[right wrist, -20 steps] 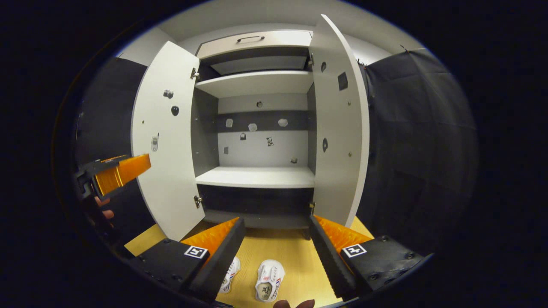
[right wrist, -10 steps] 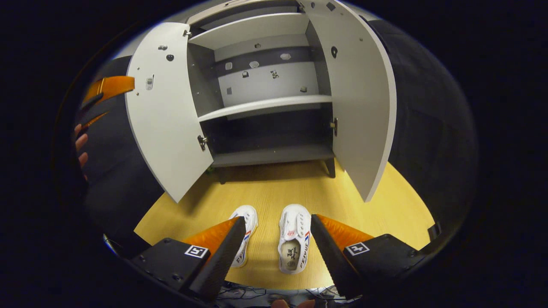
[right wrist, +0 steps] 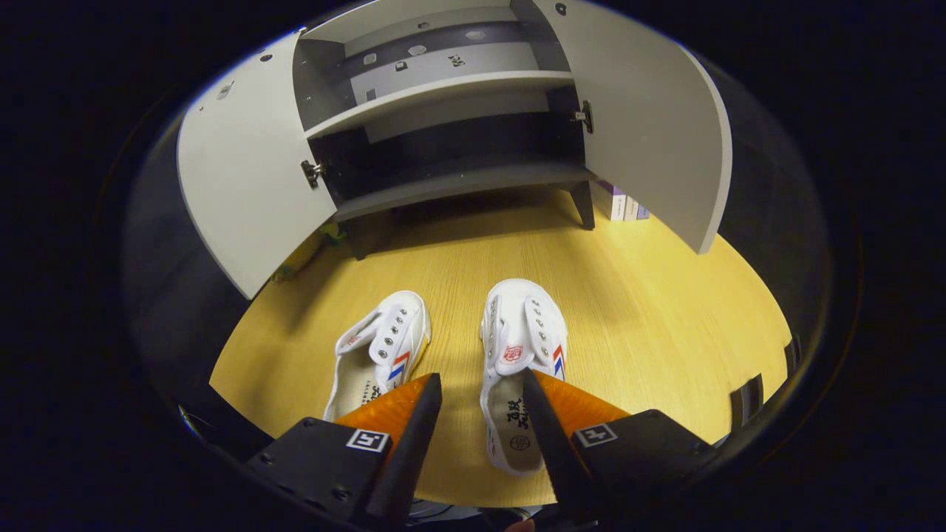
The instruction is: Grab one shoe with the right hand and put it into the shoe cabinet, grab the other shoe with the left hand and put it into the shoe cabinet; then close the right door with the right hand and the left door with the left hand.
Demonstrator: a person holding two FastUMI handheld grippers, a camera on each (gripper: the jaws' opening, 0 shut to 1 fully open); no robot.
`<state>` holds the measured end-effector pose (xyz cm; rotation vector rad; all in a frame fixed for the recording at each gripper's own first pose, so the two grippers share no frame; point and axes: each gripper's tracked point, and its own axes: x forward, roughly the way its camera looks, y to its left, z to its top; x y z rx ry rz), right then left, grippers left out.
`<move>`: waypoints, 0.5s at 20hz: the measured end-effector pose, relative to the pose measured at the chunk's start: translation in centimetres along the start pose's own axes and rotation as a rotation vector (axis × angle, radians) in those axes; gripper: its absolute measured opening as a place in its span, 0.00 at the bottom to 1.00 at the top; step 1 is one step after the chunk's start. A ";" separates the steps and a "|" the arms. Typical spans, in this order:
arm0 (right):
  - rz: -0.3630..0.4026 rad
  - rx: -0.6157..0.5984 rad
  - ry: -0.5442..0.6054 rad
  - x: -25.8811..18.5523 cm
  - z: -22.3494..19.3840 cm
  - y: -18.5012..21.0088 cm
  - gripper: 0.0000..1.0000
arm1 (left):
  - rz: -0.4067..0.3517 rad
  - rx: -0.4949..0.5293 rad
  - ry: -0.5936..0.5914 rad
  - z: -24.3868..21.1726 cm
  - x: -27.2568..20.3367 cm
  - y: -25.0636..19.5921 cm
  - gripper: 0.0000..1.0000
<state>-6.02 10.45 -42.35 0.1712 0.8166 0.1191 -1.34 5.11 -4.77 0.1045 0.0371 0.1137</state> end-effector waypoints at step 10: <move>-0.118 -0.043 -0.096 6.0 0.3 -1.4 0.39 | 0.043 0.040 0.028 -2.0 0.0 1.3 0.95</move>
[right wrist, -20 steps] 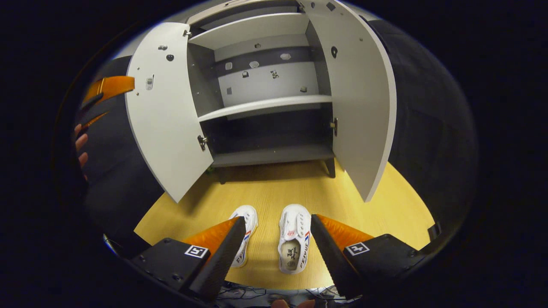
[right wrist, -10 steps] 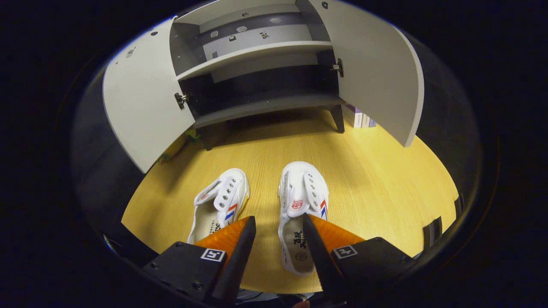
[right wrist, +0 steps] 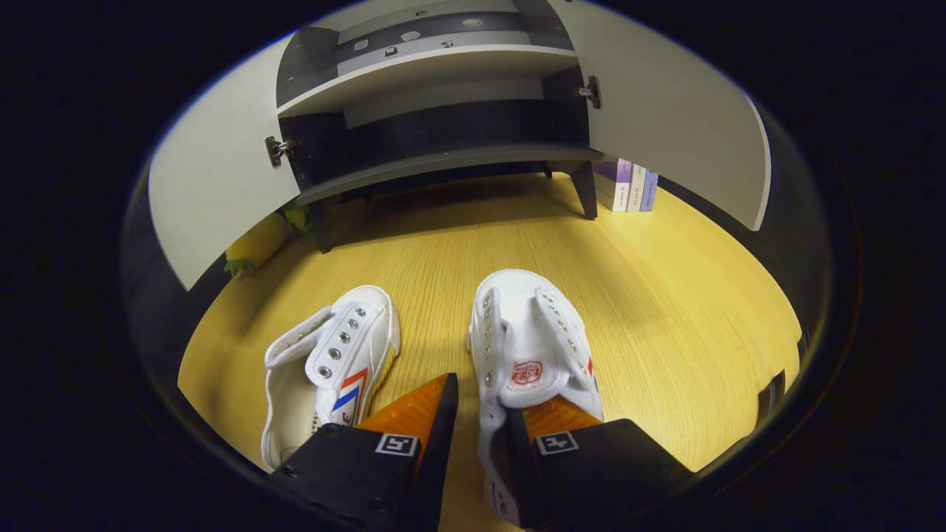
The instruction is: Grab one shoe with the right hand and put it into the shoe cabinet, grab the other shoe with the left hand and put it into the shoe cabinet; then close the right door with the right hand and the left door with the left hand.
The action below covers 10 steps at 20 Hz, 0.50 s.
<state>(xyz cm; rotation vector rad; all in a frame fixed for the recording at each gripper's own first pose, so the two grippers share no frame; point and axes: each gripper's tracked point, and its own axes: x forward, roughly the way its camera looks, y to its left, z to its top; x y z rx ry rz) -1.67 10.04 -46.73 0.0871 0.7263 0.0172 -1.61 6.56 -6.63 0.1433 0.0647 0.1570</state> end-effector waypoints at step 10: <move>0.090 -0.002 -0.022 -0.1 2.3 -0.8 0.05 | -0.008 0.011 0.017 -0.7 -0.6 -0.9 0.96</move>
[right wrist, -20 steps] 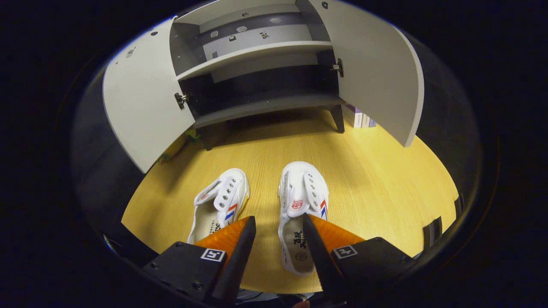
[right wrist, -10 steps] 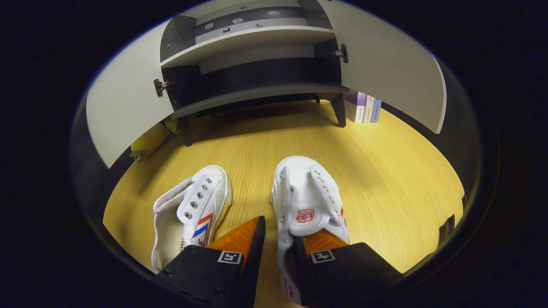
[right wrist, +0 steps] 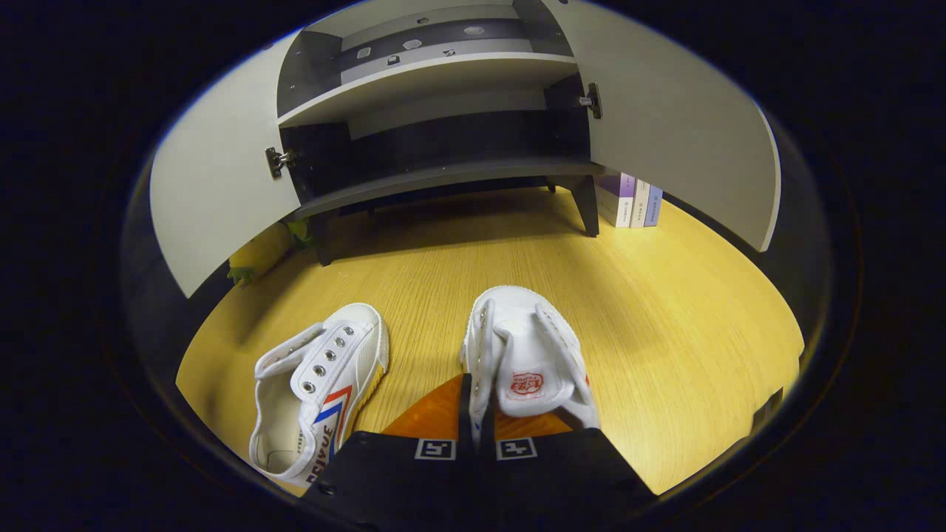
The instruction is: Grab one shoe with the right hand and put it into the shoe cabinet, grab the other shoe with the left hand and put it into the shoe cabinet; then close the right door with the right hand and the left door with the left hand.
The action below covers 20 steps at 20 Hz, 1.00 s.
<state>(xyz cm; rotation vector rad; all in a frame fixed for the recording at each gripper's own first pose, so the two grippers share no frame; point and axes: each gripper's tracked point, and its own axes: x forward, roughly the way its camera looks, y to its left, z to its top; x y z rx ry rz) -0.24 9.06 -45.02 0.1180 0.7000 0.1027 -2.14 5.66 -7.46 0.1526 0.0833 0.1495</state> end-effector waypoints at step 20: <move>0.121 -0.115 -0.236 -14.3 28.8 5.3 0.05 | -0.069 -0.143 0.030 -0.5 1.1 -2.2 0.97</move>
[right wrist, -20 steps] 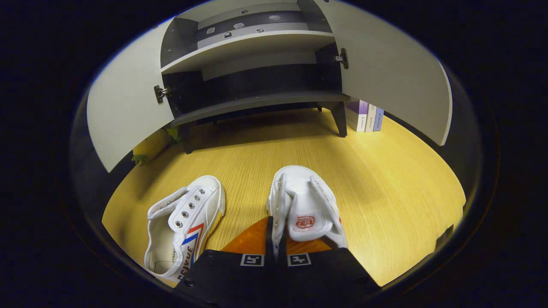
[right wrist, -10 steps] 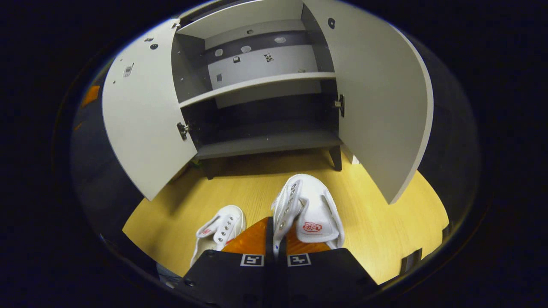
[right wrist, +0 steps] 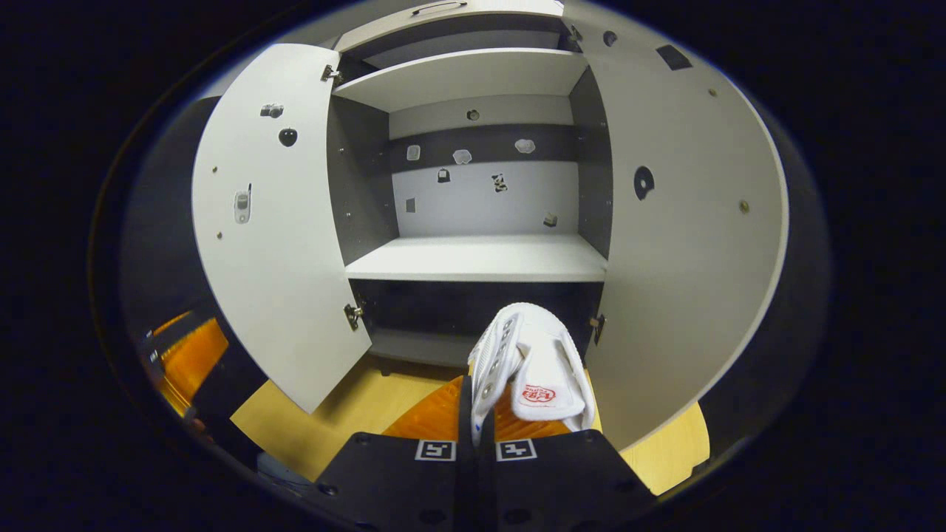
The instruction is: Grab one shoe with the right hand and put it into the shoe cabinet, grab the other shoe with the left hand and put it into the shoe cabinet; then close the right door with the right hand and the left door with the left hand.
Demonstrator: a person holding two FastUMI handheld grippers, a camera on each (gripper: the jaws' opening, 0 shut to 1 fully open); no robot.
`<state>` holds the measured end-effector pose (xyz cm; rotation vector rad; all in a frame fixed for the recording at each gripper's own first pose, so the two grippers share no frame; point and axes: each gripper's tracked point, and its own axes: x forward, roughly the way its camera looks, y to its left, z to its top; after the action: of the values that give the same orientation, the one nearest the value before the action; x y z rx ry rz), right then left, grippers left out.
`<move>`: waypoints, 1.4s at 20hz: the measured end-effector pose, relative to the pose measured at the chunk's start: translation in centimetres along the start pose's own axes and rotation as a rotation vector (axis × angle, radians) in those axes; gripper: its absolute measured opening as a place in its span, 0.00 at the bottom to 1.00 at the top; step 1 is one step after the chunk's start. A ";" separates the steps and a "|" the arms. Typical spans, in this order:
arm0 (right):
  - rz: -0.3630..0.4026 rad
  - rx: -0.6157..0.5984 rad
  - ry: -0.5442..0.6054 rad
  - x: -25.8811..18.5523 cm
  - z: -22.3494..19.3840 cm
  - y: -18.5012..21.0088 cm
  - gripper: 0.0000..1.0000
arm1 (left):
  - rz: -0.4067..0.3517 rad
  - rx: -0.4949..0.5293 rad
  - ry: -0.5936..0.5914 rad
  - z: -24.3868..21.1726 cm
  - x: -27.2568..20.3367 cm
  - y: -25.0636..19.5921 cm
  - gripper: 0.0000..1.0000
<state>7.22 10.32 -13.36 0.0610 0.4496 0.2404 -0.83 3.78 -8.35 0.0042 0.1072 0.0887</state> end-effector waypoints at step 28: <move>-0.142 -0.260 0.137 35.0 12.1 -4.9 0.05 | -0.029 -0.003 0.026 -2.0 4.7 0.4 0.98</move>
<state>44.16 13.99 -17.80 -0.2426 0.5535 0.1618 3.61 4.61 -10.84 -0.0015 0.1336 0.0599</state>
